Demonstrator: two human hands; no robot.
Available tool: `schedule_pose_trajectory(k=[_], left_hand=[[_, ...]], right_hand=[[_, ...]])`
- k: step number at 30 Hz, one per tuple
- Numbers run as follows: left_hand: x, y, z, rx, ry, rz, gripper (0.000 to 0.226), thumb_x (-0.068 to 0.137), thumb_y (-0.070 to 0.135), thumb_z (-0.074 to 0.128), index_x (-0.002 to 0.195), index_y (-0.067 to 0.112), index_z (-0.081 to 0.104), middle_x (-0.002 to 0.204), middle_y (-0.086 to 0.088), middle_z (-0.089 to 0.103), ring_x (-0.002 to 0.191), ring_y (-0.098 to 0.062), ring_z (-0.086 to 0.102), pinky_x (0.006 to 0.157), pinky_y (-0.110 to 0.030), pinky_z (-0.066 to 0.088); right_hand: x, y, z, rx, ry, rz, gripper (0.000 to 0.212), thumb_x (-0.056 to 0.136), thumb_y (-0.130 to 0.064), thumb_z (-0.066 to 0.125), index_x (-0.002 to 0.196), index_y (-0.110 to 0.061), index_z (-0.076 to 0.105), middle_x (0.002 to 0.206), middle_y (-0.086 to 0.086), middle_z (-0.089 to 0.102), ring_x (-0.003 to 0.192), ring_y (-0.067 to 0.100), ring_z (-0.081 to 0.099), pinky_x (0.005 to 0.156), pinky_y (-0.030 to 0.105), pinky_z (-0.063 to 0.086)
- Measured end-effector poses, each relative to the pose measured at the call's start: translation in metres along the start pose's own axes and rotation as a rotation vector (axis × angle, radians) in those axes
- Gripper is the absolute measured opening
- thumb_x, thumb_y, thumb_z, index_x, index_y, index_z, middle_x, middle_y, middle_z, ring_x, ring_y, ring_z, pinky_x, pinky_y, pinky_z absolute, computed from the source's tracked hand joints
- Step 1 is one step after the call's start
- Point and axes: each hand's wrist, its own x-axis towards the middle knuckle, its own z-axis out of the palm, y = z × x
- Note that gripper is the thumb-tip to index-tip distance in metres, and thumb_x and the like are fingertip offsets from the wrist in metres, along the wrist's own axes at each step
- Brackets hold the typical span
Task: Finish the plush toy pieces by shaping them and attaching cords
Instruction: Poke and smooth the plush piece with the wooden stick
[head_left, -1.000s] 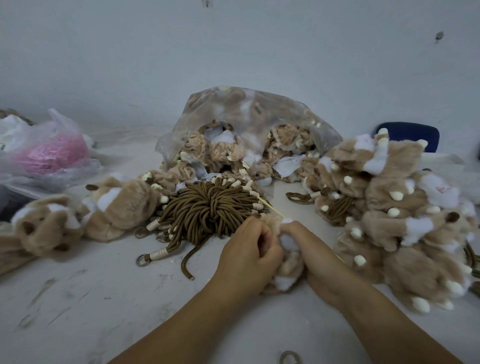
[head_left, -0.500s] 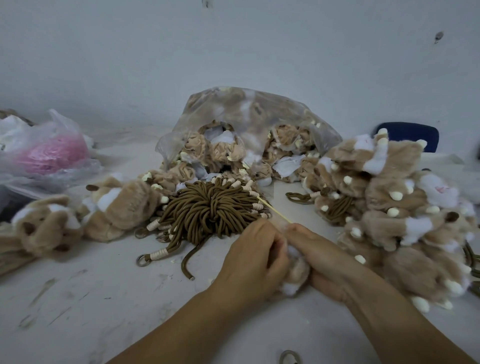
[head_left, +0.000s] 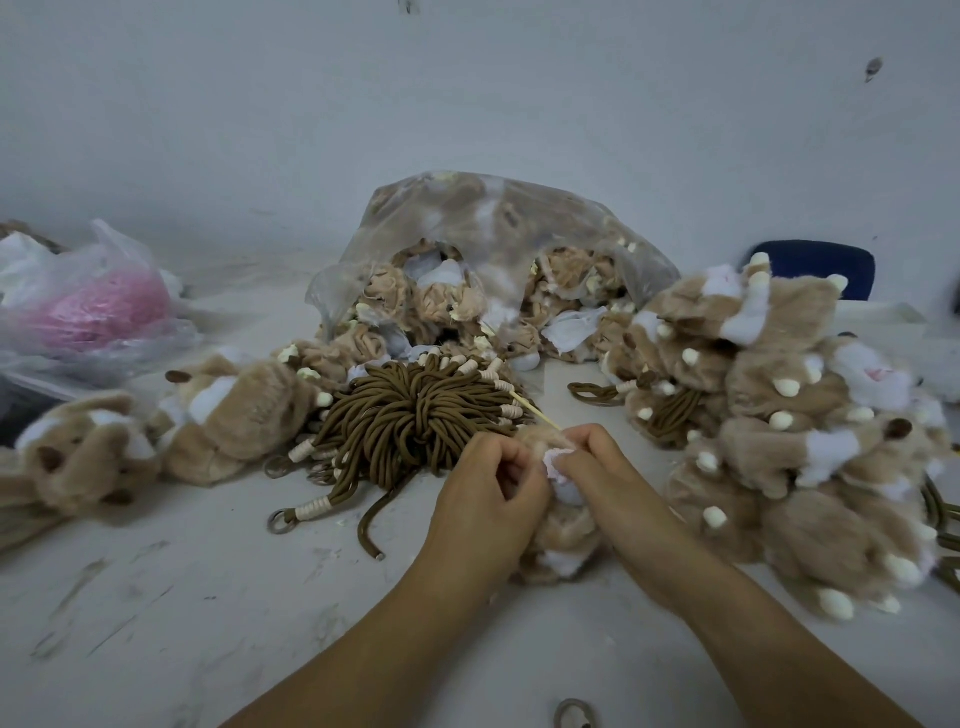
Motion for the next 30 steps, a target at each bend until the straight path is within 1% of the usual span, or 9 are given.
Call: schedule_pose_trajectory(k=[4,6,11,13,15,20,22,26,30], left_hand=[[-0.0003,0.0014,-0.0022,-0.044,0.038,-0.005,0.013,0.085,0.031,0.068,0.077,0.029,0.058,0.075,0.013,0.056,0.065,0.003,0.05,0.058,-0.011,0.041],[-0.0011,0.0022,-0.0036,-0.045,0.036,0.026,0.015,0.086,0.024,0.068,0.076,0.028,0.057,0.076,0.013,0.056,0.066,0.001,0.05,0.059,-0.013,0.042],[-0.0007,0.0038,-0.0079,0.231,-0.019,0.339,0.016,0.085,0.007,0.064,0.078,0.016,0.054,0.08,0.008,0.05,0.072,-0.009,0.047,0.06,-0.02,0.037],[0.0004,0.0033,-0.0081,0.304,-0.035,0.414,0.011,0.084,0.005,0.062,0.079,0.012,0.055,0.082,0.005,0.05,0.073,-0.009,0.046,0.062,-0.022,0.038],[-0.0004,0.0019,-0.0071,0.291,-0.03,0.377,0.013,0.087,0.008,0.062,0.079,0.016,0.055,0.083,0.006,0.051,0.075,-0.009,0.048,0.063,-0.02,0.039],[-0.0022,0.0002,-0.0051,-0.099,0.013,-0.058,0.016,0.092,0.023,0.065,0.079,0.031,0.06,0.082,0.006,0.063,0.074,-0.005,0.059,0.062,-0.015,0.048],[-0.001,0.0,-0.0064,-0.116,0.007,-0.043,0.016,0.092,0.021,0.065,0.079,0.03,0.061,0.082,0.004,0.063,0.071,-0.005,0.058,0.06,-0.015,0.047],[-0.002,0.0005,-0.0098,-0.019,-0.066,0.147,0.019,0.093,0.016,0.065,0.08,0.027,0.058,0.08,0.011,0.058,0.069,-0.001,0.05,0.064,-0.014,0.042],[-0.0008,-0.0011,-0.0094,0.045,-0.055,0.19,0.02,0.093,0.017,0.064,0.08,0.029,0.054,0.084,0.013,0.055,0.07,-0.002,0.05,0.063,-0.015,0.042]], right_hand=[[-0.002,-0.001,-0.0007,-0.045,-0.042,-0.04,0.033,0.076,-0.043,0.059,0.106,-0.03,0.054,0.101,0.001,0.069,0.094,0.014,0.067,0.08,0.034,0.056],[-0.0014,-0.001,-0.0019,-0.031,-0.07,-0.03,0.023,0.087,-0.034,0.06,0.108,-0.028,0.053,0.102,0.003,0.07,0.094,0.016,0.068,0.082,0.035,0.056],[-0.0008,0.0008,-0.0028,0.057,-0.125,0.052,0.014,0.089,-0.02,0.06,0.103,-0.022,0.057,0.091,0.003,0.07,0.085,0.015,0.066,0.081,0.038,0.052],[-0.0013,-0.0002,-0.0029,0.01,-0.099,0.031,0.012,0.087,-0.023,0.06,0.096,-0.031,0.058,0.083,-0.008,0.07,0.079,0.006,0.066,0.071,0.027,0.053],[-0.0008,-0.0026,-0.0039,-0.185,-0.036,-0.052,0.01,0.086,-0.032,0.061,0.089,-0.039,0.054,0.079,-0.016,0.067,0.072,-0.002,0.063,0.061,0.018,0.05],[0.0003,-0.003,-0.0021,-0.333,-0.008,-0.072,0.015,0.085,-0.04,0.061,0.096,-0.035,0.051,0.088,-0.012,0.064,0.071,-0.006,0.059,0.057,0.013,0.045],[0.0004,-0.0012,-0.0023,-0.326,-0.023,-0.006,0.014,0.085,-0.041,0.058,0.095,-0.032,0.055,0.086,-0.01,0.067,0.074,-0.004,0.062,0.06,0.015,0.047],[-0.0041,-0.0022,-0.0058,-0.063,-0.181,0.073,0.011,0.091,-0.028,0.057,0.097,-0.022,0.064,0.083,-0.007,0.072,0.077,0.003,0.067,0.062,0.018,0.051],[-0.0015,-0.0018,-0.0058,-0.162,-0.041,-0.012,0.01,0.083,-0.035,0.062,0.086,-0.03,0.054,0.071,-0.013,0.064,0.065,-0.001,0.06,0.053,0.016,0.045]])
